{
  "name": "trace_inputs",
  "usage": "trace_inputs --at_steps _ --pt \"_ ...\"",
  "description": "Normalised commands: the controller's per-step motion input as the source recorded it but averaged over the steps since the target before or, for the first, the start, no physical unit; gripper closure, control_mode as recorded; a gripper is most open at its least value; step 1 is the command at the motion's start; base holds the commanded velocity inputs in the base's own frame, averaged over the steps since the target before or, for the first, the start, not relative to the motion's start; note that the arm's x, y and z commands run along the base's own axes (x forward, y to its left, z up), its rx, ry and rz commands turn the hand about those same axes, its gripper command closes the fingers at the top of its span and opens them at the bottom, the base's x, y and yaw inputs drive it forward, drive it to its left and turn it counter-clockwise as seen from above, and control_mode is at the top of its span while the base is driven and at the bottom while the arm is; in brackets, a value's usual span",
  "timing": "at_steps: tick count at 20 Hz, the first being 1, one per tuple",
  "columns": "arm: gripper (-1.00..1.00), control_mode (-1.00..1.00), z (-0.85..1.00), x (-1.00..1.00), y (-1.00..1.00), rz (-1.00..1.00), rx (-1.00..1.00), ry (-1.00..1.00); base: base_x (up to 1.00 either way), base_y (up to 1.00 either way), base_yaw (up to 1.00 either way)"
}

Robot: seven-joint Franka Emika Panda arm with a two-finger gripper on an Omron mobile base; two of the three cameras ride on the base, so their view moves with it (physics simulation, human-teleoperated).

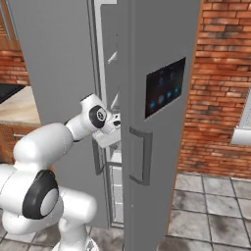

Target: Open the fridge, grab two sodas, and place both sodas inside the bowl with ice on the dining counter.

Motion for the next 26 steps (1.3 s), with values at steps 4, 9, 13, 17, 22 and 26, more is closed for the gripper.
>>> trace_inputs --at_steps 4,9,13,17,22,26 --pt "-1.0 -1.0 0.01 -0.2 -0.81 -0.11 0.0 0.02 0.0 0.0 0.0" --pt "-1.0 -1.0 0.0 0.0 -0.95 -0.08 0.0 0.04 0.0 0.0 0.0" --pt "-1.0 -1.0 0.0 0.0 -0.94 -0.05 0.0 0.0 0.0 0.0 0.0" --pt "-1.0 -1.0 0.0 -0.02 -0.77 -0.04 0.0 0.0 0.0 0.0 0.0" --pt "-1.0 -1.0 0.0 -0.2 -0.38 0.0 0.01 -0.08 0.0 0.0 0.0" --pt "-1.0 -1.0 0.0 -0.37 0.03 0.01 0.01 -0.15 0.0 0.0 0.0"
